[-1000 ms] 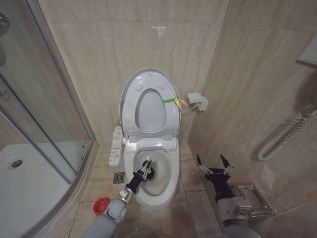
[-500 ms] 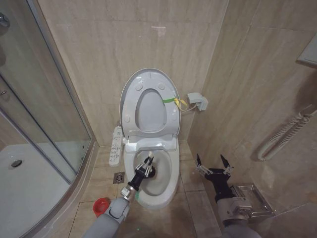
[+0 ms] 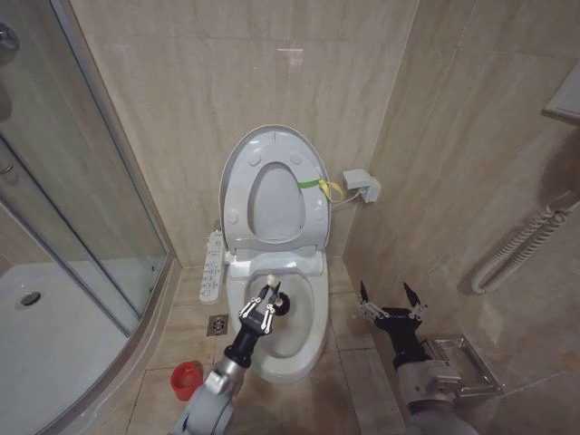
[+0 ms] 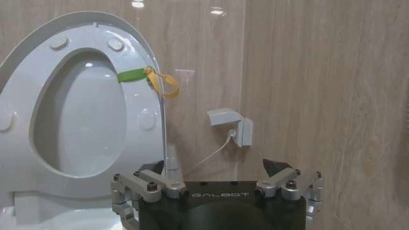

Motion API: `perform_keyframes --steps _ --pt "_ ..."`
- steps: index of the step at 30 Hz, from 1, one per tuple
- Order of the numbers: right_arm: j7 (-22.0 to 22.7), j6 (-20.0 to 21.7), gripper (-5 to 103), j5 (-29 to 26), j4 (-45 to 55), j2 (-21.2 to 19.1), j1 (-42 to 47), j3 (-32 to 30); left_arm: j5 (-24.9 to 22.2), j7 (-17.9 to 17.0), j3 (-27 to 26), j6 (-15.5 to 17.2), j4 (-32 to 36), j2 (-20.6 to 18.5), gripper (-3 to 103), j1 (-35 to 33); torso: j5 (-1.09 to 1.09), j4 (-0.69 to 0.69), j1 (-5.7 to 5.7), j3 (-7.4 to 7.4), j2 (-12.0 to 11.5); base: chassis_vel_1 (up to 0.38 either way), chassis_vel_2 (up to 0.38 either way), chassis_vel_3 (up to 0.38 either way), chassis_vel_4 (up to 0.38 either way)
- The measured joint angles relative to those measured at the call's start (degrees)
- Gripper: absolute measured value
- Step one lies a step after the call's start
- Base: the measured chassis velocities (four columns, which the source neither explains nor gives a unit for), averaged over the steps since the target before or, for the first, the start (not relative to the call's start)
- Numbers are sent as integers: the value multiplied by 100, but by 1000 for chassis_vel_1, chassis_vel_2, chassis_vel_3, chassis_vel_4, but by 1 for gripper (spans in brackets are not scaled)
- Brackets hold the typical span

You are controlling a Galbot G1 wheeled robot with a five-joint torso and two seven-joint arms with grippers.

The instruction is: Open the toilet lid, clean the toilet bowl with a toilet brush, close the toilet lid, and flush.

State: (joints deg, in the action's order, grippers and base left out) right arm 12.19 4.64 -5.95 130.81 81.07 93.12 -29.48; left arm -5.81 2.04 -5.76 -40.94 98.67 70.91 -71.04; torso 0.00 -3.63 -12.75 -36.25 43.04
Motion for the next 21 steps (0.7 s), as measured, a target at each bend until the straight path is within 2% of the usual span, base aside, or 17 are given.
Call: perform_keyframes --steps 5,8,11,15,21 --pt "0 0 100 0 0 0 0 0 138 -163 -154 7 524 -46 17 -316 0 -1 0 0 0 0 0 0 0" --pt "0 0 100 0 0 0 0 0 285 -296 -270 81 1004 -113 17 -615 0 -1 0 0 0 0 0 0 0" --pt "0 0 100 0 0 0 0 0 297 -410 -339 186 1167 -200 17 -729 -1 -1 0 0 0 0 0 0 0" --pt "0 0 100 0 0 0 0 0 207 -638 -582 378 1367 -443 17 -946 -1 -1 0 -1 0 0 0 0 0" --pt "0 0 100 0 0 0 0 0 -195 -697 -1021 563 1681 -709 17 -1360 -1 -1 -1 -1 0 0 0 0 0"
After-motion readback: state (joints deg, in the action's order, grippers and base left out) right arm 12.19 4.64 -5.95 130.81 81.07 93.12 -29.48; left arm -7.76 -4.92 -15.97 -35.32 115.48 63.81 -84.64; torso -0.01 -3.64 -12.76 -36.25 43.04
